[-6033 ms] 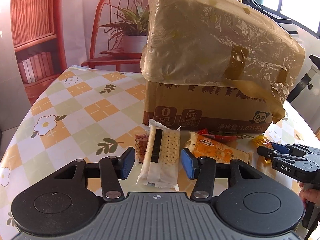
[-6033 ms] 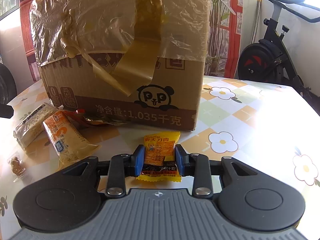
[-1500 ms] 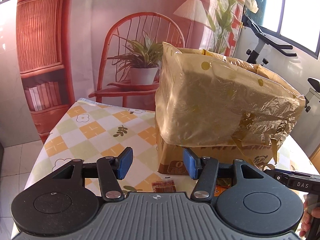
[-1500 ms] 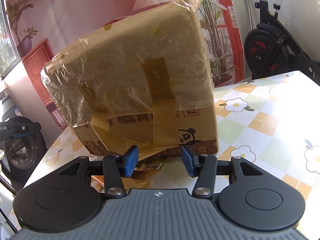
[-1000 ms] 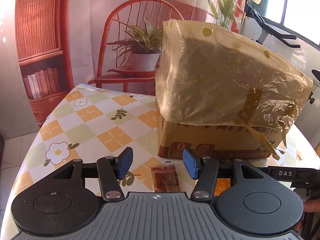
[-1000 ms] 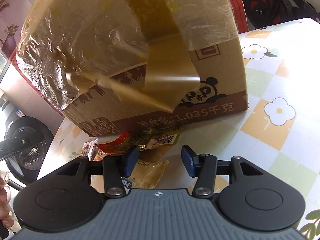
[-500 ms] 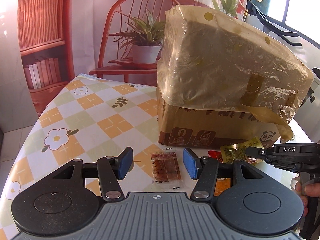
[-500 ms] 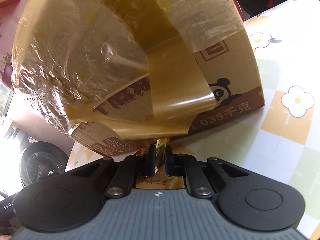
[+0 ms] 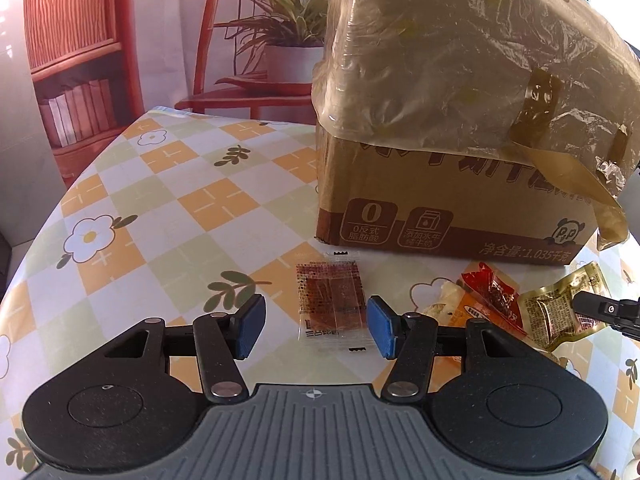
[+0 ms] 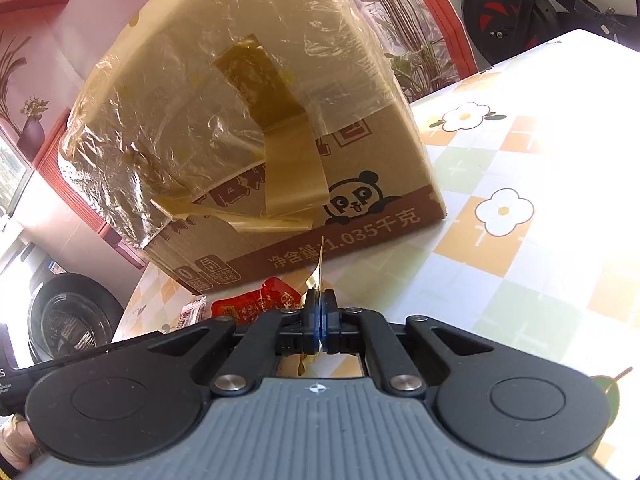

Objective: Organize snacks
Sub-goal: 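Grasp the red-brown sauce packet with the left tool while the right tool grasps a small gold pack, then carry both packs over the box and open both tools to release them, then lower both tools to the snacks lying beside the box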

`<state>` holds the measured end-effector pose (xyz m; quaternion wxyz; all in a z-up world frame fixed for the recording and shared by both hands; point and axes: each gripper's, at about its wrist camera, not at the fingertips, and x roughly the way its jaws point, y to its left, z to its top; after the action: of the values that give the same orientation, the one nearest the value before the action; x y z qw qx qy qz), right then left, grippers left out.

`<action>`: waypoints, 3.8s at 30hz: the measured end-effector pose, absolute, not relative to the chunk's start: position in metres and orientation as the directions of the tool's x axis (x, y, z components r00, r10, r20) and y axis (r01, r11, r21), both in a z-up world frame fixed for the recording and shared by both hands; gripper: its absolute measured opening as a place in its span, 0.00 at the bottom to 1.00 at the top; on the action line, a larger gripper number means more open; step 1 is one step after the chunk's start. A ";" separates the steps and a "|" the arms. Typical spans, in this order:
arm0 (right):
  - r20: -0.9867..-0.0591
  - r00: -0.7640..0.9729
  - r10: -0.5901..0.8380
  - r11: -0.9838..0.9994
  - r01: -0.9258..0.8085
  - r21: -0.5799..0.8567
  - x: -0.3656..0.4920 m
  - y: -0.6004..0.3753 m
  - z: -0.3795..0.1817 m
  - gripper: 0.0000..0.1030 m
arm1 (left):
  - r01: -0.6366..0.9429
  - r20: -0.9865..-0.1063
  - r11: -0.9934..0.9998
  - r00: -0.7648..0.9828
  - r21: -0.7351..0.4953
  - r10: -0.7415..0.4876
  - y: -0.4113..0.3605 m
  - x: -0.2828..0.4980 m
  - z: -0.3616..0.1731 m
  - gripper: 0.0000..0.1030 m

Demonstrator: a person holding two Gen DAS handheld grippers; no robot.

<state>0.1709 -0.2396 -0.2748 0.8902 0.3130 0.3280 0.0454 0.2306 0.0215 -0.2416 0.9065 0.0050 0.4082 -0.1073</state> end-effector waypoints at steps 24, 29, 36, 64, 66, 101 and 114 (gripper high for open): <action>-0.524 0.798 0.298 0.864 0.008 0.504 0.166 -0.221 -0.255 0.01 | 0.176 -0.746 0.984 0.652 -0.030 -0.140 0.009 0.228 -0.247 0.39; -0.500 0.809 0.310 0.874 -0.037 0.484 0.161 -0.216 -0.246 0.01 | 0.196 -0.704 0.979 0.688 -0.049 -0.174 0.019 0.206 -0.221 0.39; -0.406 0.847 0.344 0.886 -0.149 0.440 0.151 -0.209 -0.214 0.01 | 0.226 -0.614 0.973 0.761 -0.050 -0.209 0.018 0.186 -0.172 0.39; -0.291 0.919 0.264 0.842 -0.073 0.534 0.272 -0.247 -0.119 0.08 | 0.282 -0.472 0.959 0.843 -0.023 -0.260 -0.061 0.295 -0.068 0.52; -0.306 0.918 0.252 0.843 -0.053 0.535 0.272 -0.247 -0.124 0.21 | 0.279 -0.475 0.959 0.839 -0.043 -0.265 -0.054 0.294 -0.072 0.53; -0.456 0.807 0.375 0.897 -0.192 0.399 0.166 -0.197 -0.200 0.29 | 0.206 -0.648 0.968 0.719 -0.146 -0.251 0.024 0.184 -0.161 0.53; -0.602 0.730 0.325 0.939 -0.172 0.299 0.213 -0.197 -0.257 0.58 | 0.164 -0.685 0.978 0.697 -0.132 -0.209 0.017 0.172 -0.202 0.52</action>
<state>0.2127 -0.1969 -0.2571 0.9232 0.1119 0.3422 0.1344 0.1716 0.0174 -0.2022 0.9207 -0.0301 0.3756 -0.1013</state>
